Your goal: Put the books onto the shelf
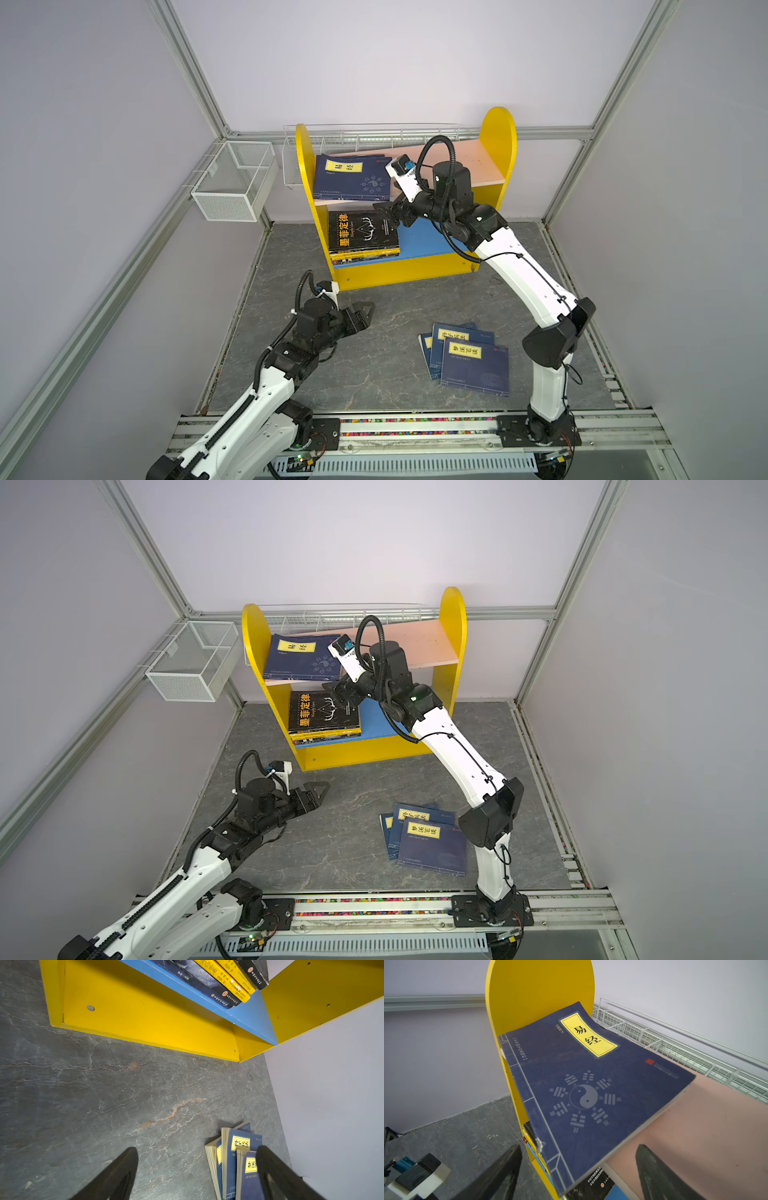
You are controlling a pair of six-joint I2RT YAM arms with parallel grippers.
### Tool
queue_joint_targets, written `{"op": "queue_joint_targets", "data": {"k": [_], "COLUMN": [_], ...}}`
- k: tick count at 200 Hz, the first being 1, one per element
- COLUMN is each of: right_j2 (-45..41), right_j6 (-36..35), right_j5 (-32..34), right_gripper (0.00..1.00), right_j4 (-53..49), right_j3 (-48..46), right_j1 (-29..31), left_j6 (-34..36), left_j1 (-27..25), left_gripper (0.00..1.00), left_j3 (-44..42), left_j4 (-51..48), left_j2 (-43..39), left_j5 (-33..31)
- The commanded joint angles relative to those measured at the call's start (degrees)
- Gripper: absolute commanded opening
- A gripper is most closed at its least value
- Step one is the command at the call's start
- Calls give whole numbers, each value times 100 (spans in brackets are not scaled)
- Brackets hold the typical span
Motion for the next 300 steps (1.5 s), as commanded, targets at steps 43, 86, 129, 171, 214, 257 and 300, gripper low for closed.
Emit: {"op": "queue_joint_targets", "data": {"k": [43,86,129,171,214,257,300], "right_j2": [124,531,777,828,940,1197,1292], "right_j6": [-340,-364,-463,-405,-269,-50,163], "right_j5": [-132,-75,-102,-107,-235,-213,-319], "right_gripper": [89,90,90,91,90,91,91], "right_j4": [-89,-111,-171,-112,133,257,298], "right_j3": [311,799,1082,1078,1136,1344,1335], "right_j1": [15,3,-7,-14,-18,-18,-17], "left_j6": [49,44,49,31,23,27,38], "left_j1": [24,24,22,19,24,23,21], "left_gripper": [89,89,89,89,89,89,89], "left_j3": [87,92,94,94,102,103,111], "left_j4": [3,-58,-85,-44,-5,-44,-46], "left_j2": [-30,-52,-63,-12,73,51,103], "left_j5": [-23,-85,-100,-84,-53,-74,-65]}}
